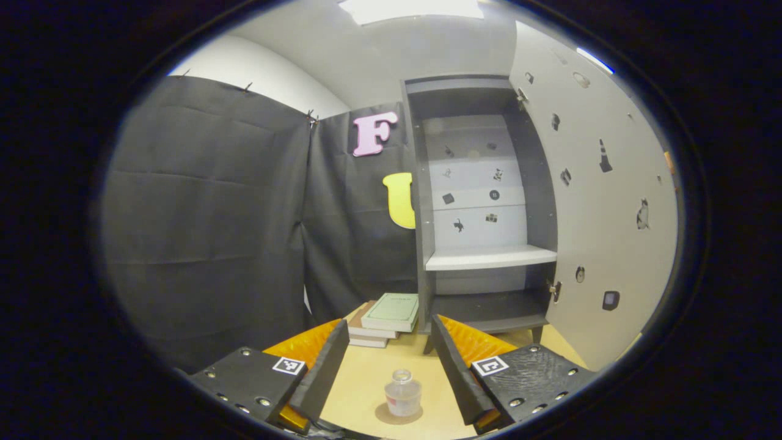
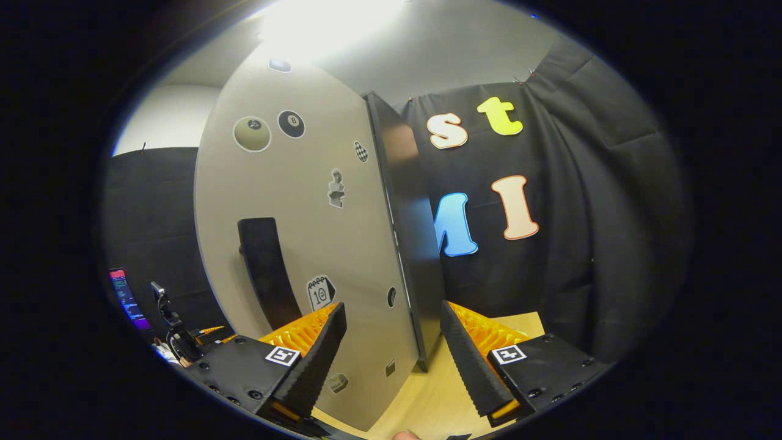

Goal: Open the cabinet door with the right hand, grasp the bottle in the cabinet with the left hand and place it on the coaster, then close the cabinet door with the right hand.

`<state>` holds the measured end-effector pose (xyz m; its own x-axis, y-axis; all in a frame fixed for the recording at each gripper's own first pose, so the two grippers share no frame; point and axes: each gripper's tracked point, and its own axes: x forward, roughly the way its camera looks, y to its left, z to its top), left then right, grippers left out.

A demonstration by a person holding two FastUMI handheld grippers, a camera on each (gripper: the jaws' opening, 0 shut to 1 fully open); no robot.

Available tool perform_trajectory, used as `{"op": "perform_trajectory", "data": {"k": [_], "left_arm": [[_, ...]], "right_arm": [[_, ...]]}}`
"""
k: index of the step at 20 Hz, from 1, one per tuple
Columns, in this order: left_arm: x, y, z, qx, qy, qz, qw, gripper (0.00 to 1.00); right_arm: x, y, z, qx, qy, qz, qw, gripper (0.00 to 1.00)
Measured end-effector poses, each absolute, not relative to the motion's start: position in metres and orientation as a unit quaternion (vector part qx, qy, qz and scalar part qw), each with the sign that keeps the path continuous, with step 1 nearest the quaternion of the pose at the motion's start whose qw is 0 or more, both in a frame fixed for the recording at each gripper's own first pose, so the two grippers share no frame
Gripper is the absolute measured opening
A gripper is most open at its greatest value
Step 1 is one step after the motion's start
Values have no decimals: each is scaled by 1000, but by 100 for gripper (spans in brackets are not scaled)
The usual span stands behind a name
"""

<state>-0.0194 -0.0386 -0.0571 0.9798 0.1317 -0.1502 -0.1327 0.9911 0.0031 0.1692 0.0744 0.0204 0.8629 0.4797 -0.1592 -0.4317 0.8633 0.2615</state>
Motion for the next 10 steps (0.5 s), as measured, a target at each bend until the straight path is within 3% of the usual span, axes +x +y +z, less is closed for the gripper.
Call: {"op": "perform_trajectory", "data": {"k": [1, 2, 3, 4, 5, 10], "left_arm": [[-17, -29, -57, -3, 74, 64, 995, 82], [-15, -20, -61, -3, 77, 61, 995, 81], [-12, -14, -62, -5, 78, 56, 995, 81], [-10, -7, -61, -5, 77, 52, 996, 81], [-6, 0, -60, -4, 75, 49, 996, 82], [11, 27, -61, -19, 66, 32, 997, 82]], "right_arm": [[171, 74, 21, 100, 104, 223, 964, 98], [173, 75, 21, 90, 103, 213, 967, 90], [173, 78, 19, 89, 106, 208, 968, 96], [172, 81, 19, 86, 107, 201, 970, 90], [172, 84, 20, 84, 107, 194, 972, 97], [163, 109, 24, 67, 107, 174, 977, 97]]}}
